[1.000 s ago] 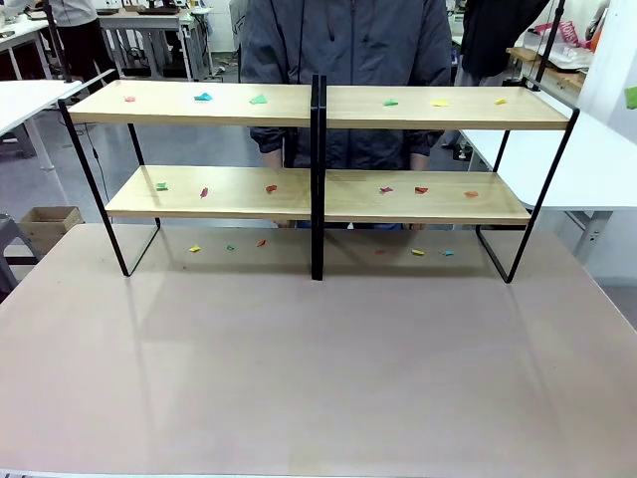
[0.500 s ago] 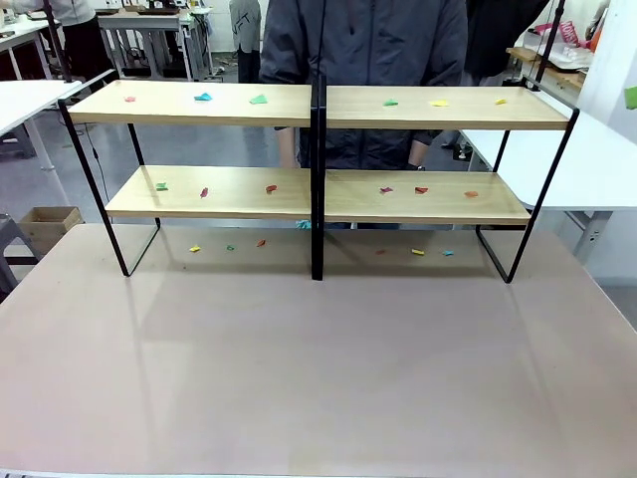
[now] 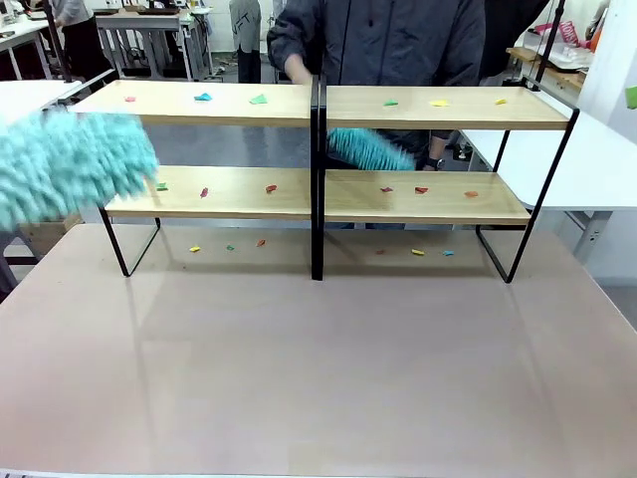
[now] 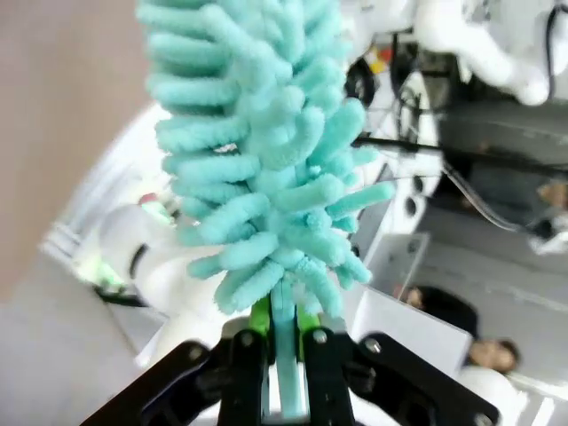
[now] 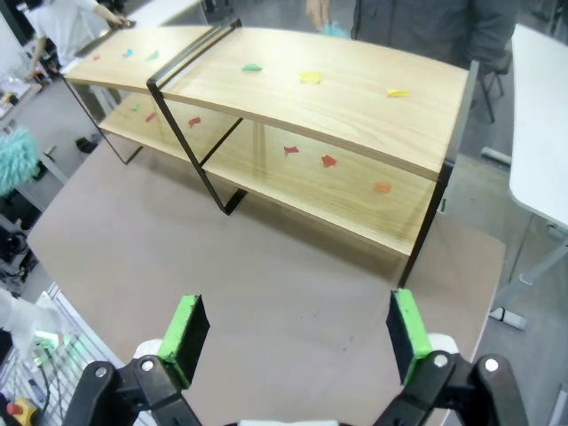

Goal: Clean the shelves.
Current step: Clean a randomly selected level of the Shelf with the Duster.

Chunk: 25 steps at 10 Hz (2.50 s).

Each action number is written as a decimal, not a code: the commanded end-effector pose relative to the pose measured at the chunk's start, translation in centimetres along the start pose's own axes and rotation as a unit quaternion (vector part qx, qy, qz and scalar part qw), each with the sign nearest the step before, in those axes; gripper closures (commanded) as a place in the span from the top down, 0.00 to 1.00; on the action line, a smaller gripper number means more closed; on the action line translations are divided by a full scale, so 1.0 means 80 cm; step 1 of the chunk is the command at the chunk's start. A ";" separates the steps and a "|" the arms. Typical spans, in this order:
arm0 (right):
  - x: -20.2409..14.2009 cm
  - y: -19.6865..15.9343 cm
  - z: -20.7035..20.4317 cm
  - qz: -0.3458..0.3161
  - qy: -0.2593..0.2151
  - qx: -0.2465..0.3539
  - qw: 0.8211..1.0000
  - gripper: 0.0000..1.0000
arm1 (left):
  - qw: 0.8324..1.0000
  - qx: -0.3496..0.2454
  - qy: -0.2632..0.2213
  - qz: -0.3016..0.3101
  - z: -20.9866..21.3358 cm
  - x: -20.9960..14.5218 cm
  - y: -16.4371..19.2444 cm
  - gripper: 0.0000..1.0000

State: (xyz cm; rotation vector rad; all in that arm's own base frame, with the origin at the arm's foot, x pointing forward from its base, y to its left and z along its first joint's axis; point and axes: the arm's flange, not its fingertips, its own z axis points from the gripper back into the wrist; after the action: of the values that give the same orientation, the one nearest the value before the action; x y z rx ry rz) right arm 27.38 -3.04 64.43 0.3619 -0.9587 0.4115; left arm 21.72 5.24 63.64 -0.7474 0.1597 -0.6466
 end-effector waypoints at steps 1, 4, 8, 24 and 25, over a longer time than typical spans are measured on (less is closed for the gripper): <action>0.001 0.000 -0.001 0.000 -0.004 0.009 1.000 1.00 | 0.999 0.008 -0.040 0.028 0.044 -0.002 0.002 0.13; 0.001 0.000 -0.001 0.000 -0.004 0.009 1.000 1.00 | 0.999 0.004 -0.036 -0.033 -0.010 0.009 -0.018 0.13; 0.001 0.000 -0.001 0.000 -0.004 0.009 1.000 1.00 | 0.999 0.002 0.039 0.023 -0.127 0.127 0.018 0.13; 0.001 0.000 -0.001 0.000 -0.004 0.009 1.000 1.00 | 0.976 0.095 -0.174 0.086 -0.261 0.254 0.033 0.13; 0.001 0.000 -0.001 0.000 -0.004 0.009 1.000 1.00 | 0.968 0.115 -0.201 0.094 -0.262 0.266 0.029 0.13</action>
State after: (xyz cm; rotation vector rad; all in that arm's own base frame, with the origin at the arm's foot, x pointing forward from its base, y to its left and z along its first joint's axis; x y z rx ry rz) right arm 27.40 -3.00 64.41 0.3653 -0.9578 0.4101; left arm 31.99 -17.26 48.89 -0.6319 -0.1584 -0.3766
